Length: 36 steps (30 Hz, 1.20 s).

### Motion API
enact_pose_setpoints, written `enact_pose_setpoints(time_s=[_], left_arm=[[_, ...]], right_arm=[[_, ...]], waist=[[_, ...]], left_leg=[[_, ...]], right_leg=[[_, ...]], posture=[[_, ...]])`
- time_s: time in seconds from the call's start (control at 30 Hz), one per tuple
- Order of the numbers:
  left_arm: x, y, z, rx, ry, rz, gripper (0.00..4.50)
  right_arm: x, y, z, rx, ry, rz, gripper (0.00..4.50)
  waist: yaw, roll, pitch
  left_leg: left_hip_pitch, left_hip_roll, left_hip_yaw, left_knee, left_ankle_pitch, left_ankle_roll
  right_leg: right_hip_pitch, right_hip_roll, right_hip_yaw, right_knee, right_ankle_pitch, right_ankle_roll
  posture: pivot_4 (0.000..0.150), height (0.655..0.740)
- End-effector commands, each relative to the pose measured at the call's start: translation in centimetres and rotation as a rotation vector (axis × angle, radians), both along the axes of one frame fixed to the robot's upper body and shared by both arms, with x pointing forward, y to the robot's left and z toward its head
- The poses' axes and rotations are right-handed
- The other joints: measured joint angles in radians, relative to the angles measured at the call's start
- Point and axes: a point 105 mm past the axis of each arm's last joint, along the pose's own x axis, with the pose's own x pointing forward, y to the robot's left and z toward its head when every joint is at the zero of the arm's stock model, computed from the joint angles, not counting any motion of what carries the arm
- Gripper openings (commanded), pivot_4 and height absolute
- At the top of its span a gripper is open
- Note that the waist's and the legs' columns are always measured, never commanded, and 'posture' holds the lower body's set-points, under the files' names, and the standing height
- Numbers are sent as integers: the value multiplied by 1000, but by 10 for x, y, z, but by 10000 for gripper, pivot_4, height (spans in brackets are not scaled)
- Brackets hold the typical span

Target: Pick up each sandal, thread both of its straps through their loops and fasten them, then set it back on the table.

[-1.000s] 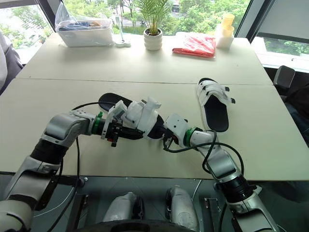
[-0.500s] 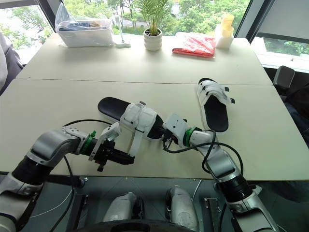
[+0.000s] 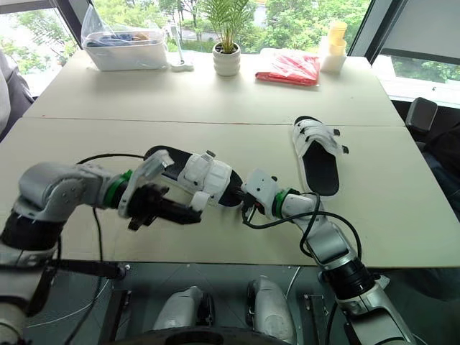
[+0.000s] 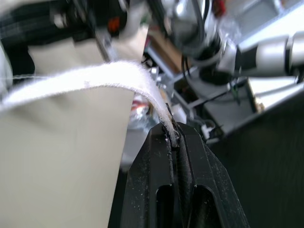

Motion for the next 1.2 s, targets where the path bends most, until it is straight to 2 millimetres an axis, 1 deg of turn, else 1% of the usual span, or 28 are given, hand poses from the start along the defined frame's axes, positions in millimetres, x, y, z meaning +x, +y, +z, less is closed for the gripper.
enact_pose_setpoints(time_s=[0.03,0.13,0.23,0.27,0.33,0.37,0.4,0.43,0.5,0.53,0.57,0.63,0.67,0.7,0.73,0.8,0.9,0.97,1.03,1.1,1.2], left_arm=[[34,-8,28,-76,46,136,485],[56,-18,42,-126,85,219,485],[72,-22,39,-102,90,297,485],[74,-22,37,-93,83,310,3487],[70,-18,44,-134,86,285,10586],[67,-16,47,-151,85,270,14822],[63,-14,50,-163,74,249,20622],[57,-10,52,-155,19,217,25792],[46,-3,52,-122,-170,148,35192],[43,-1,51,-109,-237,115,40558],[42,1,51,-105,-308,94,44482],[57,4,52,-62,-477,90,44482],[68,4,55,-36,-557,102,44482],[75,3,56,-19,-606,109,44482],[86,0,55,19,-681,114,44482],[98,-9,52,64,-750,79,44482],[109,-20,43,109,-779,24,44482],[115,-27,36,138,-772,7,44482],[119,-32,24,182,-742,-25,44482],[120,-32,15,220,-717,-64,44482],[121,-29,8,251,-686,-87,44482]], right_arm=[[-24,-12,-77,-147,277,-29,0],[-24,-12,-76,-143,276,-36,0],[-25,-13,-77,-141,277,-42,0],[-26,-14,-77,-140,277,-46,0],[-26,-16,-77,-141,278,-52,0],[-27,-17,-77,-141,278,-53,0],[-27,-17,-77,-141,278,-54,0],[-27,-18,-77,-142,279,-55,0],[-28,-19,-77,-142,280,-58,0],[-27,-19,-77,-142,280,-59,0],[-27,-20,-77,-143,280,-60,0],[-28,-20,-77,-141,281,-62,0],[-28,-20,-77,-140,282,-62,0],[-28,-20,-77,-139,282,-63,0],[-29,-19,-77,-137,283,-63,0],[-29,-19,-76,-135,283,-64,0],[-28,-19,-76,-136,282,-65,0],[-27,-18,-75,-137,281,-63,0],[-26,-18,-75,-139,278,-61,0],[-25,-18,-74,-142,276,-59,0],[-25,-18,-74,-142,274,-59,0]], waist=[[1,-1,0],[-1,-2,0],[-3,-2,0],[-2,-2,0],[0,-2,0],[0,-2,0],[0,-2,0],[0,-2,0],[-2,0,0],[-1,2,0],[3,2,-1],[9,1,-2],[10,1,-2],[11,1,-3],[11,1,-3],[11,0,-3],[7,2,-4],[7,2,-4],[7,2,-4],[6,2,-4],[6,1,-4]], left_leg=[[0,0,0,0,0,-1],[1,1,0,1,1,-2],[1,1,0,0,2,-3],[1,1,0,0,2,-4],[1,1,0,0,3,-5],[2,2,0,0,3,-5],[2,1,0,0,3,-6],[2,2,0,0,3,-6],[2,2,0,0,3,-6],[2,1,0,-1,3,-7],[2,1,-1,-1,3,-7],[2,1,-2,-1,3,-8],[2,1,-2,-1,3,-9],[2,1,-2,-1,3,-9],[1,1,-2,0,3,-9],[1,1,-2,0,3,-7],[0,1,-2,-1,3,-6],[0,1,-2,-1,3,-5],[-1,1,-2,-1,3,-5],[-1,1,-2,0,3,-4],[-1,1,-2,-1,2,-4]], right_leg=[[0,1,0,0,0,0],[1,2,0,0,0,0],[1,2,0,2,0,0],[1,2,0,2,0,0],[0,2,0,3,0,0],[0,2,0,3,1,-1],[0,2,0,3,1,-1],[0,2,0,3,1,-1],[0,2,0,3,0,-1],[0,2,0,3,0,-1],[0,2,0,2,0,-1],[1,2,0,2,0,-2],[1,2,0,1,1,-3],[1,2,0,0,1,-3],[1,1,0,-1,1,-4],[1,1,0,-1,1,-4],[0,2,-1,-1,1,-3],[0,2,-2,-1,1,-3],[0,2,-3,-1,1,-3],[0,3,-3,-1,1,-3],[0,3,-3,-1,1,-2]], posture=[[1500,7288],[1500,7288],[1500,7288],[1500,7288],[1500,7288],[1500,7288],[1500,7288],[1500,7288],[1500,7288],[1500,7288],[1500,7288],[1500,7288],[1500,7288],[1500,7288],[1500,7288],[1500,7288],[1500,7288],[1500,7288],[1500,7288],[1500,7288],[1500,7288]])
